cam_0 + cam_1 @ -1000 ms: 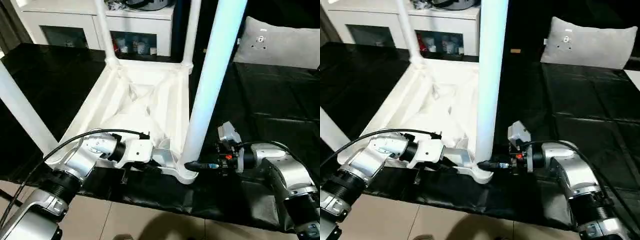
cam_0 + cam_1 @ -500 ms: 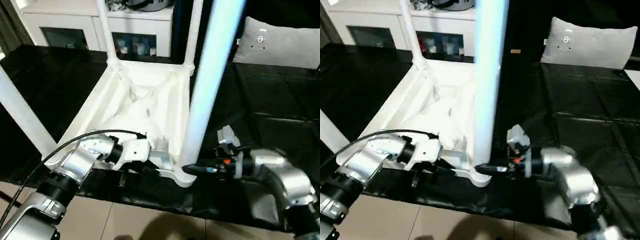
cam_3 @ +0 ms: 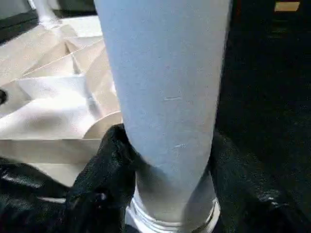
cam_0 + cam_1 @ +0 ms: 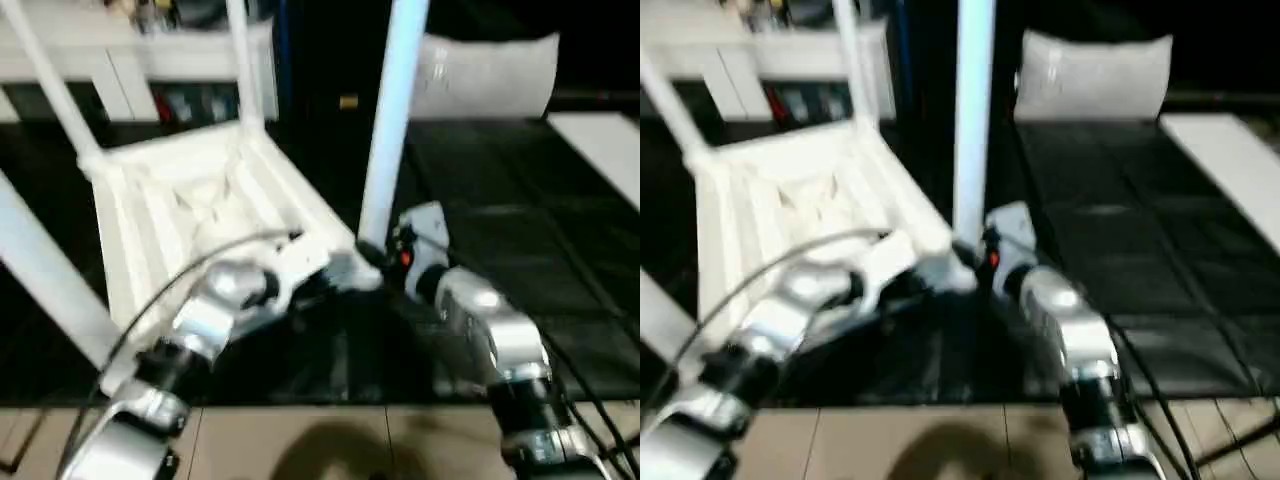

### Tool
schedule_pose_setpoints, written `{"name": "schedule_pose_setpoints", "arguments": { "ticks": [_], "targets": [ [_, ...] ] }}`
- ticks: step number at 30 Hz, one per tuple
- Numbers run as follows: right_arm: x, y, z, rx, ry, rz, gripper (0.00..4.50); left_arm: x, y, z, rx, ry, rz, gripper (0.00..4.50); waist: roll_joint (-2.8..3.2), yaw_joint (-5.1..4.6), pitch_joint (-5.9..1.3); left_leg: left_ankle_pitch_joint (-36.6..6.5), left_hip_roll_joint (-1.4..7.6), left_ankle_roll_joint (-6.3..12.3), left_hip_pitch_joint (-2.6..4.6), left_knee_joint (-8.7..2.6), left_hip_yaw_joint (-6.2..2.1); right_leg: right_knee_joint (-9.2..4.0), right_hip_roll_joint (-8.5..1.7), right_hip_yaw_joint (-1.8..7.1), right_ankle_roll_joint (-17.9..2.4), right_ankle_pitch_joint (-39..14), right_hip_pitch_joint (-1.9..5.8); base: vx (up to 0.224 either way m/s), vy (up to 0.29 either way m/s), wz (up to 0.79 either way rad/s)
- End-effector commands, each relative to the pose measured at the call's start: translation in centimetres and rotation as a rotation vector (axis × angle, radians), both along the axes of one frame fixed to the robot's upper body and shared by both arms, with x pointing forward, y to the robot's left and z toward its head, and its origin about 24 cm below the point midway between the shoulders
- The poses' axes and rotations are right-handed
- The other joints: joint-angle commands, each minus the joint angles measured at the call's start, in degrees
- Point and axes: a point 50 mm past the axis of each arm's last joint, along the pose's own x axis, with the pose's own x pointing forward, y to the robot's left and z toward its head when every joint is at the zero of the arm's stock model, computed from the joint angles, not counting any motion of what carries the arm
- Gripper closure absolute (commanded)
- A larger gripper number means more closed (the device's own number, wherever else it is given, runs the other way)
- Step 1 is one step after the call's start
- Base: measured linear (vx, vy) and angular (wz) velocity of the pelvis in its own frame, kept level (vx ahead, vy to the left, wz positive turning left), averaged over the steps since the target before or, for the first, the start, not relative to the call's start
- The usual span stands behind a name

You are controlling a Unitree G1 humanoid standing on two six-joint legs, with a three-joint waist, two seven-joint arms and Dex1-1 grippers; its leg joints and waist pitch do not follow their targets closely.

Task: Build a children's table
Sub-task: Rotate leg to tighten

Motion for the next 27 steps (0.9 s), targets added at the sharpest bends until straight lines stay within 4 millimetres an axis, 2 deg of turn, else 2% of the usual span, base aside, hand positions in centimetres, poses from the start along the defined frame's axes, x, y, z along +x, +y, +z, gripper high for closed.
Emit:
{"name": "schedule_pose_setpoints", "arguments": {
  "ticks": [1,2,3,5,8,11,14,15,16,17,22,23,26,27],
  "targets": [
    [-0.5,1.5,-0.6,0.005,0.029,0.060,1.71,-0.9,-2.7,0.7,-0.025,-0.029,-0.133,4.50,-0.36,0.86,-3.50,-5.5,-0.21,2.62,-1.66,-4.00,1.59,-5.42,-1.81,3.32,-5.2,-20.0,3.45,0.000,0.000,0.00],
    [-0.7,1.3,-0.4,0.012,0.000,0.086,1.60,-0.9,-2.3,0.6,-0.013,-0.032,-0.135,4.50,-0.35,1.29,-3.74,-5.2,0.01,2.84,-1.58,-3.98,1.63,-4.87,-1.86,3.50,-7.2,-16.3,3.64,0.000,0.000,0.00],
    [-0.8,0.9,-0.3,0.013,-0.015,0.088,1.52,-0.8,-1.9,0.5,-0.003,-0.035,-0.128,4.50,-0.43,1.47,-3.75,-4.5,0.16,3.25,-1.90,-4.00,1.59,-4.37,-1.89,3.62,-8.5,-13.1,3.99,0.000,0.000,0.00],
    [-0.8,0.5,-0.2,0.012,-0.025,0.087,1.36,-0.8,-1.5,0.4,0.007,-0.038,-0.123,4.50,-0.31,1.56,-3.78,-3.4,0.18,3.83,-1.92,-3.92,1.58,-4.03,-1.93,3.67,-9.8,-9.8,4.15,0.000,0.000,0.00],
    [-1.4,-1.8,0.1,-0.010,-0.068,0.162,1.15,-1.0,0.1,0.1,0.048,-0.045,-0.163,4.50,-0.27,1.98,-3.71,-4.6,0.12,4.70,-1.91,-3.88,1.70,-4.27,-2.13,3.68,-9.5,-10.8,4.50,0.000,0.000,0.00],
    [-1.7,-2.7,0.2,-0.015,-0.068,0.215,0.88,-1.2,0.7,0.0,0.060,-0.055,-0.212,4.50,-0.22,2.32,-3.57,-6.4,0.13,5.08,-1.81,-3.97,1.78,-4.68,-2.10,3.60,-8.8,-13.4,4.36,0.000,0.000,0.00],
    [-2.4,-4.1,0.5,-0.021,-0.061,0.316,0.59,-1.5,1.6,-0.2,0.094,-0.062,-0.280,4.50,-0.17,2.79,-3.45,-8.2,0.26,4.68,-1.60,-4.15,1.80,-5.08,-2.16,3.57,-7.8,-16.7,4.20,0.000,0.000,0.00],
    [-2.7,-4.7,0.8,-0.028,-0.065,0.367,0.52,-1.6,2.0,-0.3,0.111,-0.058,-0.300,4.50,-0.24,3.00,-3.43,-8.6,0.40,4.67,-1.42,-4.21,1.80,-5.03,-2.14,3.65,-7.8,-16.9,4.10,0.000,0.000,0.00],
    [-2.9,-5.1,1.0,-0.034,-0.069,0.404,0.44,-1.6,2.3,-0.4,0.121,-0.055,-0.313,4.50,-0.58,3.06,-3.43,-8.9,0.44,4.88,-1.43,-4.21,1.85,-4.95,-2.07,3.67,-7.9,-16.9,4.13,0.000,0.000,0.00],
    [-3.0,-5.4,1.2,-0.042,-0.075,0.429,0.34,-1.6,2.4,-0.3,0.123,-0.053,-0.332,4.50,-0.58,3.10,-3.39,-8.6,0.50,4.94,-1.51,-4.23,1.84,-4.86,-2.10,3.78,-7.9,-16.7,4.19,0.000,0.000,0.00],
    [-3.7,-6.0,2.1,-0.030,-0.079,0.604,0.34,-2.2,3.1,-0.1,0.112,-0.018,-0.460,4.50,-0.65,3.25,-3.63,-6.8,0.46,5.85,-1.61,-4.02,1.93,-4.47,-2.18,3.92,-9.3,-14.7,4.17,0.000,0.000,0.00],
    [-3.8,-6.0,2.2,-0.026,-0.077,0.633,0.59,-2.3,3.1,0.0,0.110,-0.011,-0.482,4.50,-0.97,3.23,-3.61,-6.7,0.49,6.13,-1.71,-3.98,1.96,-4.45,-2.13,3.93,-9.5,-14.4,4.17,0.000,0.000,0.00],
    [-4.1,-5.9,2.3,-0.007,-0.056,0.704,0.70,-2.7,3.2,-0.1,0.108,0.013,-0.541,4.50,-0.75,3.67,-3.64,-6.0,0.65,6.54,-1.63,-3.95,1.99,-4.20,-2.20,3.98,-10.3,-13.6,4.07,0.000,0.000,0.00],
    [-4.2,-5.8,2.3,-0.002,-0.038,0.741,0.80,-2.9,3.3,-0.2,0.109,0.028,-0.570,4.50,-0.96,3.82,-3.68,-5.8,0.71,6.47,-1.55,-3.92,2.08,-4.19,-2.16,3.99,-10.5,-13.3,4.01,0.000,0.000,0.00]
  ]
}}
